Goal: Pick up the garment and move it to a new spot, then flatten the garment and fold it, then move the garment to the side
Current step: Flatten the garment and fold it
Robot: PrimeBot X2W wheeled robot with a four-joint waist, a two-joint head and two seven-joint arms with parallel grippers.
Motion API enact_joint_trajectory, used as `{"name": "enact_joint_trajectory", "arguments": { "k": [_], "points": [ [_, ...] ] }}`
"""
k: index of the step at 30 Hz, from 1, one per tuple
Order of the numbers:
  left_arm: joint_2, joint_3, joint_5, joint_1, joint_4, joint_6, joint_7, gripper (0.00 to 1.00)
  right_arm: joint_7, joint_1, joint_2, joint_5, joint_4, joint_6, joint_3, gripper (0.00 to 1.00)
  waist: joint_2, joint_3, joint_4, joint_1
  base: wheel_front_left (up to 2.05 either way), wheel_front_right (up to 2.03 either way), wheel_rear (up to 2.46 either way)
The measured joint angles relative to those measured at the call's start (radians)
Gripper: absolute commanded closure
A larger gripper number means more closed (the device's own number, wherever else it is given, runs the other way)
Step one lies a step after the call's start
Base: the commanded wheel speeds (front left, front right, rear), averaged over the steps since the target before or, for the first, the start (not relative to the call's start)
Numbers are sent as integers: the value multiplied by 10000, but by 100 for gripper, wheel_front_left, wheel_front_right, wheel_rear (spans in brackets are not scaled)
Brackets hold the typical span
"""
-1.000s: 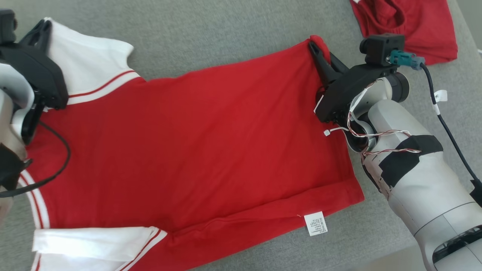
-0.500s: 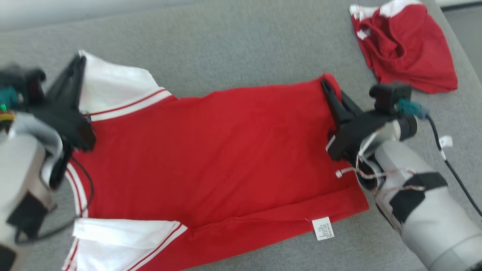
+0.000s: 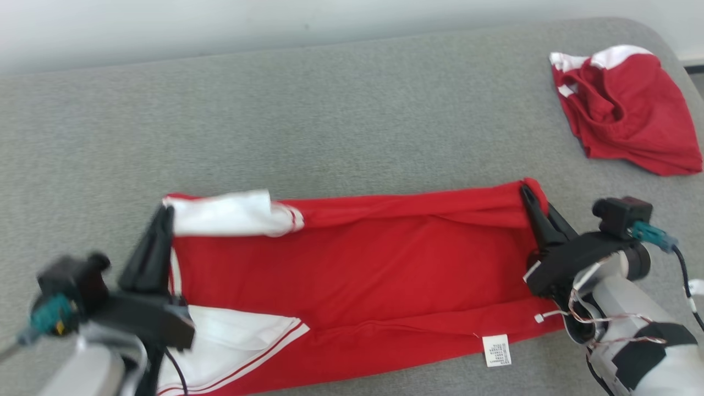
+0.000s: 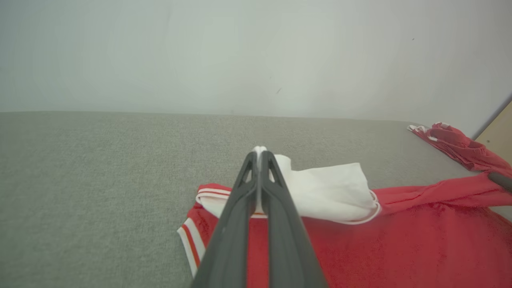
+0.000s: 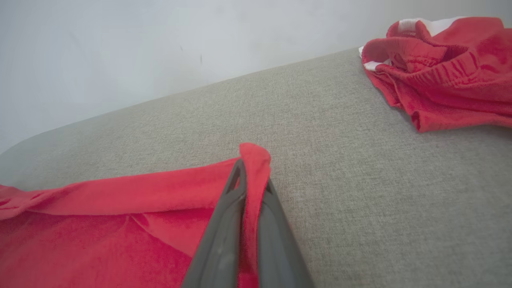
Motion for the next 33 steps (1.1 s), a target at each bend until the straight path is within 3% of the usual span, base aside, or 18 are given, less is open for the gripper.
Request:
{"name": "enact_joint_trajectory", "arguments": {
  "k": [6, 19, 20, 21, 22, 23, 33],
  "points": [
    [-596, 621, 313, 1672, -1166, 286, 0, 100, -38, 750, -142, 247, -307, 0, -706, 100, 0, -203, 338, 0, 0, 0, 0],
    [-1789, 1473, 913, 3372, -857, 35, 0, 100, 10, 2740, -382, 182, -1712, 0, -1609, 100, 0, -518, 567, 0, 0, 0, 0],
    [-1875, 1546, 974, 3401, -767, 12, 0, 100, 19, 2814, -366, 159, -1739, 0, -1653, 82, 0, -539, 561, 1, 0, 0, 0],
    [-1983, 1651, 1037, 3421, -665, 13, 0, 91, 25, 2883, -343, 140, -1774, 0, -1703, 33, 1, -563, 559, 1, 0, 0, 0],
    [-2033, 1726, 1273, 3442, -581, 21, 0, 42, 63, 2944, -311, 115, -1843, 0, -1739, 0, 0, -586, 557, 1, 0, 0, 0],
    [-2080, 1837, 1484, 3473, -552, 23, 0, 0, 86, 3013, -267, 115, -1931, 0, -1776, 0, 0, -613, 556, 1, 0, 0, 0],
    [-3024, 3578, 3196, 3956, -878, -161, -2, 0, 180, 3827, -430, -107, -2798, 0, -2516, 0, 0, -914, 631, 1, 0, 0, 0]
  ]
}}
